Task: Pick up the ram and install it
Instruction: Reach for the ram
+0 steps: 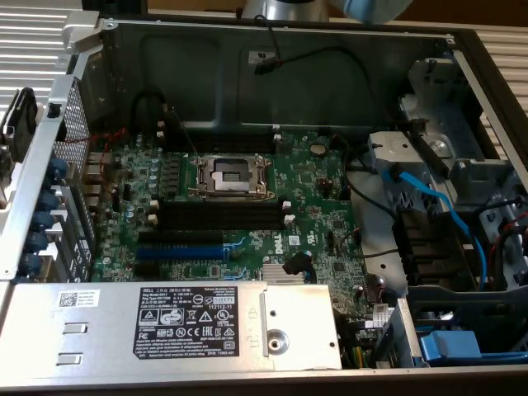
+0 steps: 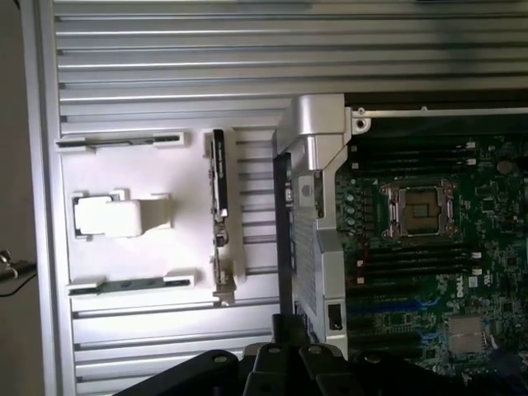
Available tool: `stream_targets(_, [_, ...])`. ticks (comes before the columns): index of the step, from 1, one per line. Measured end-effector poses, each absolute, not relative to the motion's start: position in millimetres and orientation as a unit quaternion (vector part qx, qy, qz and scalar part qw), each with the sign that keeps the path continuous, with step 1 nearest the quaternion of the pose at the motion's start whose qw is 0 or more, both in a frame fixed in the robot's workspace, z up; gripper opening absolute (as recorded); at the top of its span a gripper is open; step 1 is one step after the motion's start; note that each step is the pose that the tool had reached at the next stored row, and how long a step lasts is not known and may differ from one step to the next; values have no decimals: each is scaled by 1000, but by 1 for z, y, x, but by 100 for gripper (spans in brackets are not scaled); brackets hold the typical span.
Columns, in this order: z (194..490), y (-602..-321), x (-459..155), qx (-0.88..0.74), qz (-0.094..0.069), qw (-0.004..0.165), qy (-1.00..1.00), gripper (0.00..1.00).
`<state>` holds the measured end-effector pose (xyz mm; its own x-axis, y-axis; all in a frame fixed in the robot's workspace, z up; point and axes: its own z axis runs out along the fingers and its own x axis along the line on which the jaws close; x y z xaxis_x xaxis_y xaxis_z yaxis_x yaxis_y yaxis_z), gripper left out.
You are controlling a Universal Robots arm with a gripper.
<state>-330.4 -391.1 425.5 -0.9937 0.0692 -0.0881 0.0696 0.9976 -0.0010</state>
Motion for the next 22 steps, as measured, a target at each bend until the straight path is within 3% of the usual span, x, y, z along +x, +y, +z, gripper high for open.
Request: stream_targets(22, [411, -389, -431, 35, -2, 32, 999, 10])
